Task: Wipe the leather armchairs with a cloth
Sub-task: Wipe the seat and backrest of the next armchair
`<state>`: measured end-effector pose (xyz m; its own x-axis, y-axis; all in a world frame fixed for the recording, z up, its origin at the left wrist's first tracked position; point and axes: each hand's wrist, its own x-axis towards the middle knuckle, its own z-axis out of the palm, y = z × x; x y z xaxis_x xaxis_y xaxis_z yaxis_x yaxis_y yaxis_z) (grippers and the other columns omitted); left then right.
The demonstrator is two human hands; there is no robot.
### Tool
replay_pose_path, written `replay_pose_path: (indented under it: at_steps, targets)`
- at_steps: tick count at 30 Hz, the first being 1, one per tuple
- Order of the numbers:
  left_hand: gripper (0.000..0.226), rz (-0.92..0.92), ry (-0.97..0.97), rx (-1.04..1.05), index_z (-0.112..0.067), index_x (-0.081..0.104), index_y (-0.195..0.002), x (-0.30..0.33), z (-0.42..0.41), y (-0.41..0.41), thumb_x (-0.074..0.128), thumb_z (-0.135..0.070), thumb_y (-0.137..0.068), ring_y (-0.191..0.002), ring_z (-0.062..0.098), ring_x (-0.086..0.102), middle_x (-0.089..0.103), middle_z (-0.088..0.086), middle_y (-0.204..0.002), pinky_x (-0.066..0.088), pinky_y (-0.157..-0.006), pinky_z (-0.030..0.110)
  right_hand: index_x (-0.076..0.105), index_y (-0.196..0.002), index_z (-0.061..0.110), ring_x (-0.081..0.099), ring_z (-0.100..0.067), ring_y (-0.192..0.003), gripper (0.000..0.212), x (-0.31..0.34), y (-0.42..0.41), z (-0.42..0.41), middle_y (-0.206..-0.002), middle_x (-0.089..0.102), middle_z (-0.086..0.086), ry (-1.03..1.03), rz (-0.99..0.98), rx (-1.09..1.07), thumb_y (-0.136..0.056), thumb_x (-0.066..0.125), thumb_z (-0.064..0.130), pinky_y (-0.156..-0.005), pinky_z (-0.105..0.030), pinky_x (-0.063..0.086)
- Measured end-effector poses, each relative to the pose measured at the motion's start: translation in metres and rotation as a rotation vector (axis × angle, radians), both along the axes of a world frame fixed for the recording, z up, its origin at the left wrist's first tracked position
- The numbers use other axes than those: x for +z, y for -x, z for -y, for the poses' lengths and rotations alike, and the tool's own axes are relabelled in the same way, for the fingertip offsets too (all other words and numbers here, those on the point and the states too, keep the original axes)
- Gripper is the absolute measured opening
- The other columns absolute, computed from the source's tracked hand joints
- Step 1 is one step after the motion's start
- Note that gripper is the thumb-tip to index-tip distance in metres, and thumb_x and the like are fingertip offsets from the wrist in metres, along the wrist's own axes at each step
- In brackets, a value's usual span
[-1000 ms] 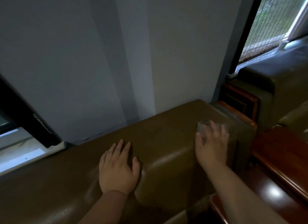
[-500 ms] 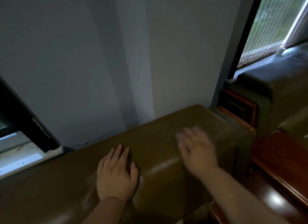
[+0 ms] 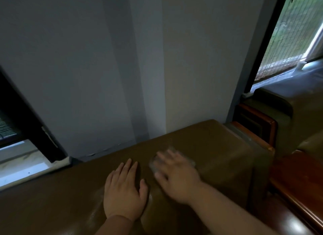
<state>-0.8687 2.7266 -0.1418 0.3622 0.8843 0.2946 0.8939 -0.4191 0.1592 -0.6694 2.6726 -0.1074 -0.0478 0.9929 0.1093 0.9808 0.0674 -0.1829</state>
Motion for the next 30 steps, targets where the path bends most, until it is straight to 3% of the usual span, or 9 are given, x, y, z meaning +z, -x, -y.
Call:
replay_pose_path:
  at_steps: [3,5,8,10,12,16,20,24,30]
  targets:
    - [0.071,0.046,-0.026,0.007,-0.015,0.062,-0.146,-0.002,0.003,-0.001,0.045,-0.052,-0.088,-0.136,0.028,0.059,0.064,0.006,-0.146,0.046,-0.113,0.052,0.031,-0.161,0.037,0.014,-0.019,-0.159,0.054,0.012,-0.027,-0.007,-0.172,0.02,0.008,0.102,-0.002,0.041,-0.11,0.026,0.053,-0.126,-0.032,-0.001]
    - [0.074,0.018,-0.034,0.023,-0.018,0.058,-0.15,-0.003,0.003,-0.001,0.046,-0.055,-0.088,-0.142,0.028,0.053,0.059,0.005,-0.152,0.033,-0.122,0.054,0.022,-0.164,0.036,0.012,-0.022,-0.159,0.055,0.011,-0.086,-0.023,-0.173,0.017,0.003,0.105,0.096,-0.185,-0.111,0.018,0.05,-0.127,-0.035,-0.001]
    - [0.076,-0.028,-0.041,0.072,-0.02,0.057,-0.15,-0.002,-0.001,-0.002,0.049,-0.059,-0.085,-0.148,0.033,0.045,0.054,0.006,-0.156,0.006,-0.129,0.058,0.012,-0.166,0.032,0.008,-0.031,-0.16,0.07,0.007,-0.135,-0.054,-0.174,0.011,-0.003,0.227,0.013,-0.585,-0.102,0.0,0.058,-0.128,-0.051,0.005]
    - [0.076,-0.039,-0.024,0.081,-0.019,0.06,-0.149,-0.003,-0.003,-0.002,0.049,-0.059,-0.085,-0.145,0.034,0.049,0.057,0.006,-0.154,0.01,-0.127,0.061,0.015,-0.165,0.031,0.008,-0.031,-0.16,0.078,0.001,-0.097,-0.077,-0.174,0.012,-0.004,0.248,-0.018,-0.511,-0.095,-0.006,0.058,-0.128,-0.053,0.006]
    - [0.076,-0.052,0.0,0.071,-0.017,0.063,-0.146,-0.005,-0.003,0.0,0.049,-0.058,-0.083,-0.14,0.032,0.054,0.061,0.005,-0.15,0.022,-0.123,0.061,0.02,-0.164,0.031,0.009,-0.029,-0.159,0.086,-0.003,-0.025,-0.083,-0.173,0.015,-0.003,0.19,0.005,-0.217,-0.089,-0.014,0.057,-0.128,-0.051,0.004]
    - [0.075,-0.035,0.027,0.049,-0.017,0.067,-0.141,-0.004,-0.005,0.0,0.05,-0.058,-0.081,-0.139,0.031,0.055,0.062,0.004,-0.148,0.031,-0.119,0.057,0.022,-0.164,0.036,0.006,-0.023,-0.16,0.08,0.013,0.035,-0.074,-0.174,0.013,0.004,0.238,-0.036,0.135,-0.093,-0.006,0.062,-0.129,-0.042,-0.001]
    - [0.07,-0.042,0.023,0.062,-0.023,0.067,-0.141,-0.004,-0.003,0.003,0.049,-0.059,-0.084,-0.14,0.029,0.054,0.061,0.002,-0.15,0.029,-0.12,0.053,0.025,-0.164,0.03,0.016,-0.022,-0.158,0.055,0.011,-0.073,-0.071,-0.172,0.022,0.001,0.109,0.157,-0.115,-0.112,0.015,0.046,-0.127,-0.035,0.003]
    - [0.068,-0.05,-0.001,0.056,-0.026,0.068,-0.14,-0.003,-0.008,0.003,0.049,-0.06,-0.084,-0.138,0.029,0.056,0.061,0.001,-0.149,0.029,-0.119,0.053,0.023,-0.165,0.025,0.019,-0.023,-0.157,0.067,0.019,-0.166,-0.073,-0.172,0.021,0.0,0.203,0.051,-0.557,-0.107,0.007,0.055,-0.128,-0.042,0.012]
    - [0.069,-0.056,-0.011,0.051,-0.025,0.07,-0.138,-0.004,-0.005,0.002,0.049,-0.059,-0.082,-0.137,0.03,0.057,0.061,0.001,-0.149,0.031,-0.118,0.053,0.022,-0.164,0.036,0.017,-0.019,-0.158,0.07,0.009,-0.14,-0.064,-0.17,0.02,0.014,0.174,0.018,-0.274,-0.104,0.006,0.068,-0.129,-0.038,0.009]
